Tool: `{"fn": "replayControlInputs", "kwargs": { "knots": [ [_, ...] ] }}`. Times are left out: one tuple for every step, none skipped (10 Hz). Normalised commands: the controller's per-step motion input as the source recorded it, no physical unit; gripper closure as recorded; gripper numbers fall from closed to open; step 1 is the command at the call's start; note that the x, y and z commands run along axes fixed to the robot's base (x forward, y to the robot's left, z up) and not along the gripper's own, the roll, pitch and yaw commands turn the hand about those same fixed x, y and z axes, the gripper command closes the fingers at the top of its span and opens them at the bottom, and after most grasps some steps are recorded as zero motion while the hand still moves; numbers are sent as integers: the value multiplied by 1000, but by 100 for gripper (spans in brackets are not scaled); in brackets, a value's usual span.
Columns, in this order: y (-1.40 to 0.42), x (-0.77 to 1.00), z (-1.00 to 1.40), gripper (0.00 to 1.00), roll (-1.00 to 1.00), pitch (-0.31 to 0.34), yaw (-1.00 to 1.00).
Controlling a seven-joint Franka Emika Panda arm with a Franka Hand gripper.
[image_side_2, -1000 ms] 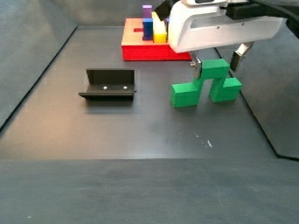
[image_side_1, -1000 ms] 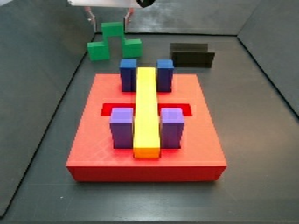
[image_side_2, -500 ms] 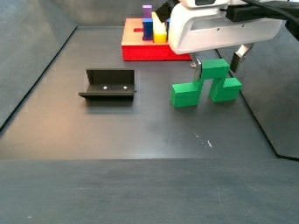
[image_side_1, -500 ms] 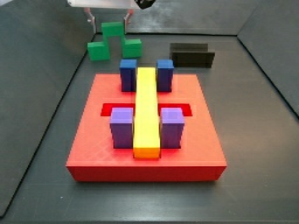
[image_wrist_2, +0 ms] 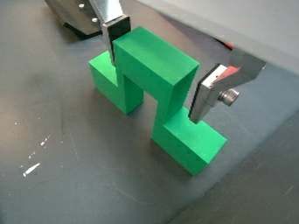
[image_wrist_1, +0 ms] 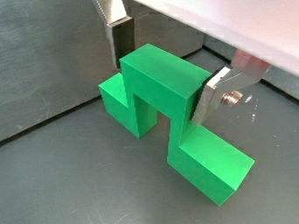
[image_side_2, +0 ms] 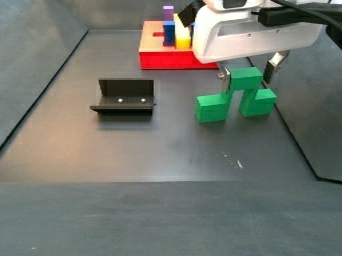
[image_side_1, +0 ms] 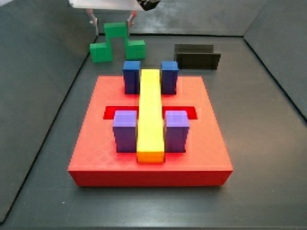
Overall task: Pick up the green object. Move up. Move to above the board. Insert the green object.
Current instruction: Pick up the green object.
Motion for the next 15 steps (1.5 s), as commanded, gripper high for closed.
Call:
{"fn": "replayControlInputs", "kwargs": {
  "knots": [
    [-34, 0, -46, 0, 0, 0, 0],
    [-29, 0, -46, 0, 0, 0, 0],
    [-40, 0, -40, 0, 4, 0, 0],
    [-14, 0, -23, 0, 7, 0, 0],
    [0, 0, 0, 0, 17, 0, 0],
    [0, 0, 0, 0, 0, 0, 0],
    [0, 0, 0, 100, 0, 0, 0],
    [0, 0, 0, 100, 0, 0, 0],
    [0, 0, 0, 100, 0, 0, 0],
    [0, 0, 0, 100, 0, 0, 0],
    [0, 0, 0, 100, 0, 0, 0],
    [0, 0, 0, 100, 0, 0, 0],
    [0, 0, 0, 100, 0, 0, 0],
    [0, 0, 0, 100, 0, 0, 0],
    [0, 0, 0, 100, 0, 0, 0]
  ]
}}
